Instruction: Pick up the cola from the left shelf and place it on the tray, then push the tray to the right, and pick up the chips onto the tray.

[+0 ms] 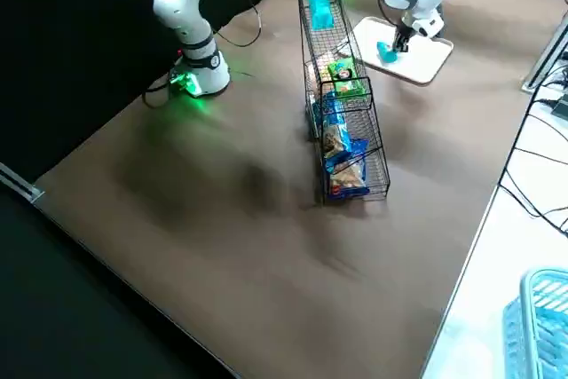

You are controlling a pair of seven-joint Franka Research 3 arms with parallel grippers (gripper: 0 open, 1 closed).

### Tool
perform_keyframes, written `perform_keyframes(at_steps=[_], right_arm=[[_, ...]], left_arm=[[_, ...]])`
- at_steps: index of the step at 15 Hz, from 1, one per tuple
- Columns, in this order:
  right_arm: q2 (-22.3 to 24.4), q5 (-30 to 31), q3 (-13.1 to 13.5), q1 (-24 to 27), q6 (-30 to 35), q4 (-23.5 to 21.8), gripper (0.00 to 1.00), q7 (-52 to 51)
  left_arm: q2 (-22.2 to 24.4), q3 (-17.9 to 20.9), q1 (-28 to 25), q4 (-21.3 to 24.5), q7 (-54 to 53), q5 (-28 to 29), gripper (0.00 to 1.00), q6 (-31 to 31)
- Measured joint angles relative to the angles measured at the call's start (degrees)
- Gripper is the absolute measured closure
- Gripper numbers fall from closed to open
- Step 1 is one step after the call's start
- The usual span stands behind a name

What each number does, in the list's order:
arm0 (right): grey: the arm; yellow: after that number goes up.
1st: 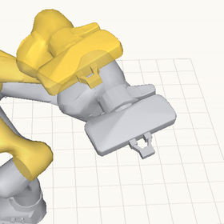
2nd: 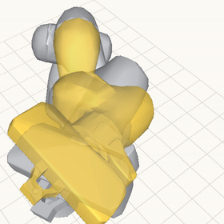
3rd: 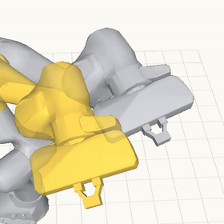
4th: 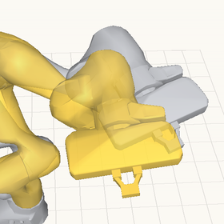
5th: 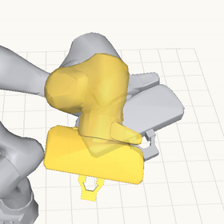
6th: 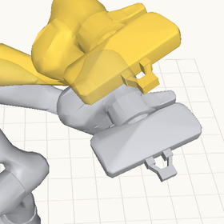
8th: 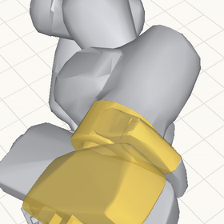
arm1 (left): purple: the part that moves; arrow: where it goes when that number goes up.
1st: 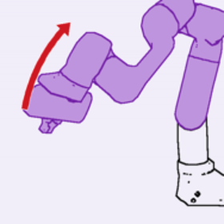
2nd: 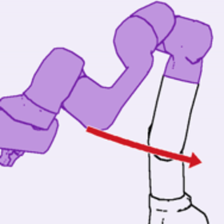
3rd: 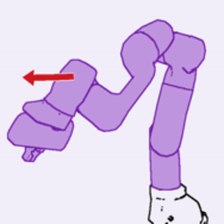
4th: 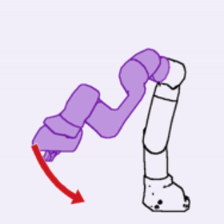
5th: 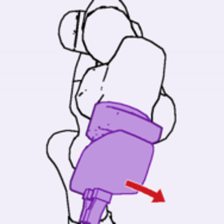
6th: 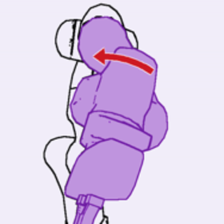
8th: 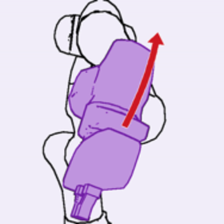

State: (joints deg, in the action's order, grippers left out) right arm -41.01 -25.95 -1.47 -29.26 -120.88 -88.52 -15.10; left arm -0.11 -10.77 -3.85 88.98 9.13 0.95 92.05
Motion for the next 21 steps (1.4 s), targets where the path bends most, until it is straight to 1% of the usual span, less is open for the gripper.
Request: perform_keyframes(at_steps=[4, 7, 10, 12, 14, 16, 18, 21], right_arm=[[-0.01, -0.05, 0.22, 0.35, -0.01, 0.05, 0.44, -0.04], [0.0, -0.03, 0.54, 1.21, -0.02, 0.33, 0.42, -0.07], [0.4, -0.03, 1.04, 4.24, 0.03, 1.16, 0.42, -0.13], [2.16, -0.03, 1.32, 6.87, 1.26, 2.04, 0.42, -0.17], [5.54, -0.03, 2.46, 8.69, 3.73, 2.53, 0.43, -0.18], [9.78, 0.01, 4.95, 9.36, 7.37, 2.64, 0.43, -0.18], [14.07, 0.24, 8.05, 9.43, 11.2, 2.68, 0.43, -0.18], [20.42, 0.6, 13.03, 9.49, 18.87, 2.81, 0.41, -0.18]], left_arm=[[0.0, -0.03, 0.0, 0.0, 0.0, 0.0, 0.0, 0.0], [0.0, -0.03, 0.0, 0.08, -0.93, 0.0, 0.0, 0.0], [0.0, -0.13, 0.04, 0.44, -1.46, 0.0, 0.0, -0.01], [0.0, -0.25, 0.06, 0.98, -2.26, 0.01, 0.0, -0.2], [0.0, -0.25, 0.05, 1.47, -3.83, 0.04, 0.0, -0.66], [0.0, -0.28, 0.08, 1.61, -5.0, 0.04, 0.0, -1.58], [0.0, -0.35, 0.09, 1.63, -5.52, 0.04, 0.0, -2.08], [0.05, -0.37, 0.1, 1.62, -5.6, 0.04, 0.0, -2.21]])
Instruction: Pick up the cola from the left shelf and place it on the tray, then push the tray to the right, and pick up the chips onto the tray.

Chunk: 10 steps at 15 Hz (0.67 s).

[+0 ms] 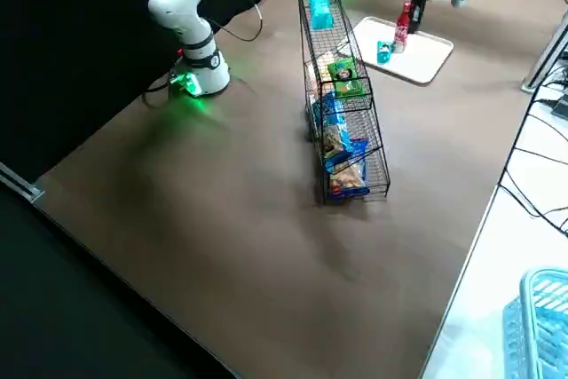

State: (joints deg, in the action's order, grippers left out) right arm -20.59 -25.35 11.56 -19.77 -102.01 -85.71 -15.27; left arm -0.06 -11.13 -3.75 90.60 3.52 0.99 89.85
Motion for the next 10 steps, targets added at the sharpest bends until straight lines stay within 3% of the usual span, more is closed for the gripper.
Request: perform_keyframes(at_steps=[1, 2, 3, 6, 10], right_arm=[[2.09, 0.07, 1.69, 0.02, 2.6, 0.0, 0.41, 0.01], [6.01, 1.15, 4.7, 0.08, 7.16, -0.01, 0.33, 0.38], [7.86, 2.75, 5.77, 0.13, 8.84, -0.01, 0.33, 0.98], [12.77, 9.21, 6.5, 0.17, 11.85, -0.11, 0.25, 5.24], [16.43, 11.15, 6.83, 0.44, 13.31, -0.75, 0.19, 9.19]], left_arm=[[0.04, 0.0, 0.0, 0.0, 0.0, 0.0, 0.0, -0.01], [0.13, 0.0, 0.0, -0.02, 0.0, 0.0, 0.0, -0.01], [0.16, 0.0, 0.0, -0.03, 0.0, 0.0, 0.0, -0.01], [0.31, 0.0, 0.0, -0.06, 0.0, 0.0, 0.0, -0.01], [0.56, 0.02, -0.03, -0.06, 0.25, 0.0, 0.0, -0.01]])
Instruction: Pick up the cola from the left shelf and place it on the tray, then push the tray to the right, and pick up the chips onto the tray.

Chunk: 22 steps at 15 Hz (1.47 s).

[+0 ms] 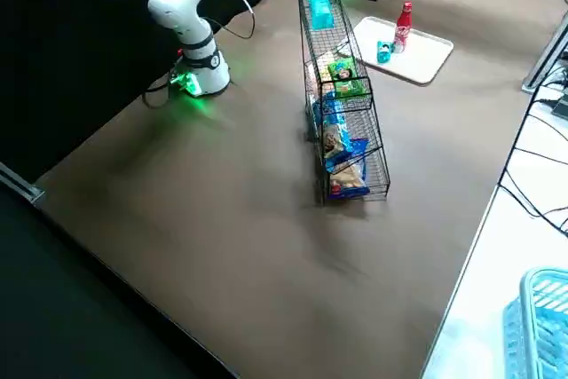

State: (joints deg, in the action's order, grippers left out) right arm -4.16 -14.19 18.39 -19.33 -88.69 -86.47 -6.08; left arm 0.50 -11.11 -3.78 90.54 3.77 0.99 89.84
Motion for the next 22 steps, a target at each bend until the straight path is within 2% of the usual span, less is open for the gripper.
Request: perform_keyframes(at_steps=[2, 5, 15, 16, 17, 18, 20, 22], right_arm=[[0.83, 1.13, 0.16, 0.54, 0.5, -0.46, 0.08, 0.21], [1.82, 1.79, 0.49, 2.33, 0.71, -0.71, 0.03, 0.38], [2.89, 5.3, -0.5, 2.43, 0.68, -2.7, 0.0, 0.58], [3.38, 5.33, -2.2, 3.79, 0.68, -3.08, 0.0, 0.58], [5.63, 5.49, -9.79, 10.12, 0.49, -5.06, 0.0, 0.83], [7.09, 5.61, -12.54, 12.42, 0.19, -6.24, 0.0, 1.0], [9.38, 6.29, -14.45, 14.02, -0.19, -7.97, 0.0, 1.02], [10.32, 7.13, -14.83, 14.21, -0.74, -8.76, 0.0, 1.03]], left_arm=[[0.04, 0.02, 0.0, -0.04, 0.43, 0.0, 0.0, 0.0], [0.11, 0.08, -0.04, -0.08, 0.46, 0.0, 0.0, 0.0], [0.18, -0.07, -0.02, -0.11, 0.48, -0.02, 0.0, 0.0], [0.2, -0.08, -0.02, -0.11, 0.48, -0.02, 0.0, 0.0], [0.21, -0.04, -0.02, -0.12, 0.48, -0.02, 0.0, 0.0], [0.21, -0.02, -0.02, -0.12, 0.48, -0.02, 0.0, 0.0], [0.21, -0.01, -0.03, -0.12, 0.48, -0.02, 0.0, 0.0], [0.21, -0.01, -0.03, -0.12, 0.48, -0.02, 0.0, 0.0]])
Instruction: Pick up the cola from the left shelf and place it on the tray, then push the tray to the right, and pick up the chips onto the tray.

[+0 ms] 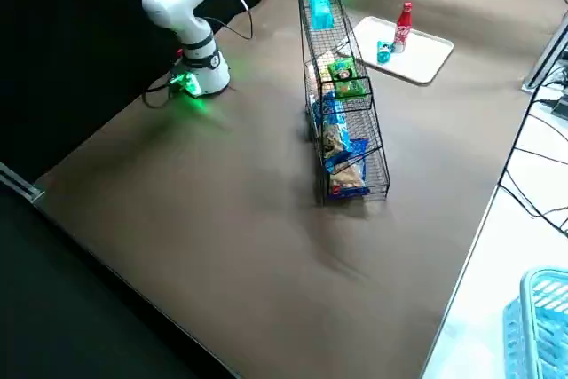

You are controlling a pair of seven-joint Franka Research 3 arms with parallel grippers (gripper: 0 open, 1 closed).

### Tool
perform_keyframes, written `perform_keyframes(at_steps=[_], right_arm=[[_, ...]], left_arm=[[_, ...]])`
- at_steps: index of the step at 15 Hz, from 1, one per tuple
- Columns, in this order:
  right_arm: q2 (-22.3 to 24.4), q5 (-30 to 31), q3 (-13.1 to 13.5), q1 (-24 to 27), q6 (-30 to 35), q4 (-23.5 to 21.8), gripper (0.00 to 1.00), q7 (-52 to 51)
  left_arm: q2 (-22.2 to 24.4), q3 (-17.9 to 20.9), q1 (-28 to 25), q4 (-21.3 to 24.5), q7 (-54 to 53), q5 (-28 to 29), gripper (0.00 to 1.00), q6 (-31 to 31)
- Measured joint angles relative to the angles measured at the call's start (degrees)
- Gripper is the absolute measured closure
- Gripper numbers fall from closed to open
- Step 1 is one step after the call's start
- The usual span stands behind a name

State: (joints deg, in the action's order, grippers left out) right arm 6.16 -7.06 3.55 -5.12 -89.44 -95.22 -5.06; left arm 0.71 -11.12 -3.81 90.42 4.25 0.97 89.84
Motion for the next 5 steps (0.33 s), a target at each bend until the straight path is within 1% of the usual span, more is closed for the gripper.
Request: perform_keyframes(at_steps=[5], right_arm=[[0.02, 1.88, -0.05, 0.15, -0.82, -0.56, 0.0, 0.0]], left_arm=[[0.0, 0.05, -0.01, 0.0, 0.0, 0.0, 0.0, 0.0]])
